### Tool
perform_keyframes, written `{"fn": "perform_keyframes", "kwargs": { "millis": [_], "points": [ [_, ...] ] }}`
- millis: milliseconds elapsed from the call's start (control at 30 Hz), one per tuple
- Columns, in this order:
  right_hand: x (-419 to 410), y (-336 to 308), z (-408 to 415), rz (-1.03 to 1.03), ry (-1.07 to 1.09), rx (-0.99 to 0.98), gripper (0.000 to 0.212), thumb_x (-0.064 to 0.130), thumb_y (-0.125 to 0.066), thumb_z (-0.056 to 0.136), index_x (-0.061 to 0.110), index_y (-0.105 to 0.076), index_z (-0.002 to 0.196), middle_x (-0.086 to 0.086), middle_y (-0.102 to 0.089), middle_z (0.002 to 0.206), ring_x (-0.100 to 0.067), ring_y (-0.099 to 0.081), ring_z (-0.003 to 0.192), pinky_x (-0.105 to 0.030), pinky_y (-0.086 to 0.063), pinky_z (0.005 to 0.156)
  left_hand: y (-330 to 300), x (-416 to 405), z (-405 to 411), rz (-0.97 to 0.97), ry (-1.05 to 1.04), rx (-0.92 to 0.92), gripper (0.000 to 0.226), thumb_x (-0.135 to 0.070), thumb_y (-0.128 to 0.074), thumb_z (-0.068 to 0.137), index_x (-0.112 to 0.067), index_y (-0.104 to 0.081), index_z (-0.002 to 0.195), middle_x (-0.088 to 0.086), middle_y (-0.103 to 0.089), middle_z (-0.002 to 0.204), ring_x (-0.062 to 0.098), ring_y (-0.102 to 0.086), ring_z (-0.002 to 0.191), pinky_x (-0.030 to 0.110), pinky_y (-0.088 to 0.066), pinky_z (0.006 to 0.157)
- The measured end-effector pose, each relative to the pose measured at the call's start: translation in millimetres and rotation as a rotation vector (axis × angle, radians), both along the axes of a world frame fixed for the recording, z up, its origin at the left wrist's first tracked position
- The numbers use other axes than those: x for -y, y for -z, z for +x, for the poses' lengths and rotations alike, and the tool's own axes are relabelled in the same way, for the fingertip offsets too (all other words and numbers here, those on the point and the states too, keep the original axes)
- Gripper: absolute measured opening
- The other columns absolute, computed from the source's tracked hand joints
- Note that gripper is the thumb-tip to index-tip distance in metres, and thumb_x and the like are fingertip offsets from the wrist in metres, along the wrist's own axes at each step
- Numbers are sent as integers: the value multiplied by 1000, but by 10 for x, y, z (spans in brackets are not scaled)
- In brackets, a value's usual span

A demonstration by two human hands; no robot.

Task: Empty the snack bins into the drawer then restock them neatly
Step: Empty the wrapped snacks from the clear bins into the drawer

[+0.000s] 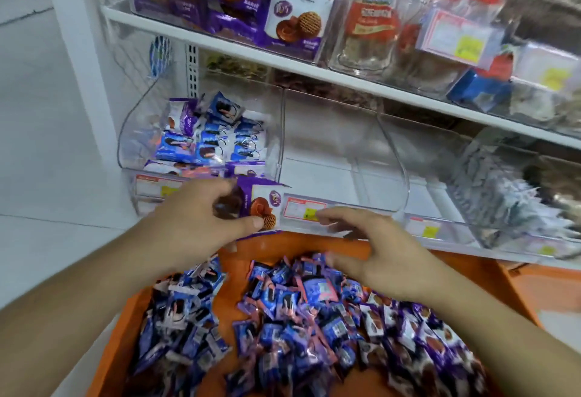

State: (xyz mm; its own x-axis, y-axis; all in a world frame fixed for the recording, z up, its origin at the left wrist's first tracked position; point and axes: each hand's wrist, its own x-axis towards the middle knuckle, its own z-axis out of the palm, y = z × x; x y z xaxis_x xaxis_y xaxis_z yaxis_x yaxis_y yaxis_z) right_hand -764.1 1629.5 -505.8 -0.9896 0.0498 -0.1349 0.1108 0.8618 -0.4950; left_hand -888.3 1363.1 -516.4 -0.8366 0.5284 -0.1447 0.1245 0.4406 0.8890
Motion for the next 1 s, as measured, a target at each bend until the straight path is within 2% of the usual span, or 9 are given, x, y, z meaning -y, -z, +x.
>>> {"fn": "perform_keyframes", "kwargs": {
  "millis": [100,267,367,433,500,567,633,800,1000],
  "points": [
    [62,-119,90,-362,21,-17,52,27,-86,87,36,-62,133,12,-71,120,-6,-69,110,-38,-57,98,24,-392,276,25,94,-13,40,-44,-86,78,-32,-70,113,-14,-77,99,5,-75,86,41,-62,85],
    [-259,-152,238,-386,93,-88,26,19,-86,86,27,-72,107,-10,-74,94,-40,-67,80,-54,-58,76,89,-922,666,93,180,10,47,-34,-90,78,-37,-62,116,-18,-73,106,-2,-71,93,36,-60,89],
    [-799,-137,466,-353,170,-7,16,15,-83,89,23,-74,99,-16,-72,88,-24,-60,66,-37,-48,63,157,-1041,738,-46,226,-99,54,-43,-84,82,-47,-53,126,-27,-63,116,-12,-66,95,29,-57,88],
    [-1213,-89,671,-208,166,121,14,18,-83,89,26,-75,98,-4,-74,86,-13,-65,71,-28,-49,67,185,-1080,787,-68,225,-127,48,-41,-81,86,-49,-53,124,-28,-62,117,-12,-65,97,29,-57,90],
    [-1604,22,849,36,166,313,31,27,-80,91,33,-73,120,5,-76,108,-13,-72,97,-31,-54,85,254,-1095,825,-95,234,-133,41,-39,-79,87,-50,-55,119,-28,-63,116,-12,-65,100,30,-57,91],
    [-1870,115,959,293,205,479,66,36,-74,95,30,-46,155,1,-56,153,-19,-55,137,-33,-44,110,323,-1101,854,-158,261,-123,38,-40,-78,88,-51,-56,117,-28,-63,117,-13,-63,103,26,-56,91],
    [-1986,156,1004,338,247,533,78,41,-71,97,26,-31,162,0,-38,166,-23,-41,148,-34,-37,117,351,-1133,854,-202,271,-104,36,-41,-78,88,-50,-57,116,-28,-65,116,-14,-62,104,22,-53,90],
    [-1863,116,919,282,196,414,67,44,-69,97,33,-42,157,5,-49,157,-16,-51,139,-33,-43,113,253,-1247,736,-209,223,-169,30,-41,-78,87,-49,-62,112,-27,-69,108,-12,-64,98,26,-55,89],
    [-1381,15,528,171,108,100,29,39,-72,96,42,-65,123,25,-66,117,10,-62,104,-23,-55,94,154,-995,134,-53,-42,-371,27,-22,-76,91,-38,-65,108,-16,-68,101,2,-65,91,23,-55,81]
  ]
}}
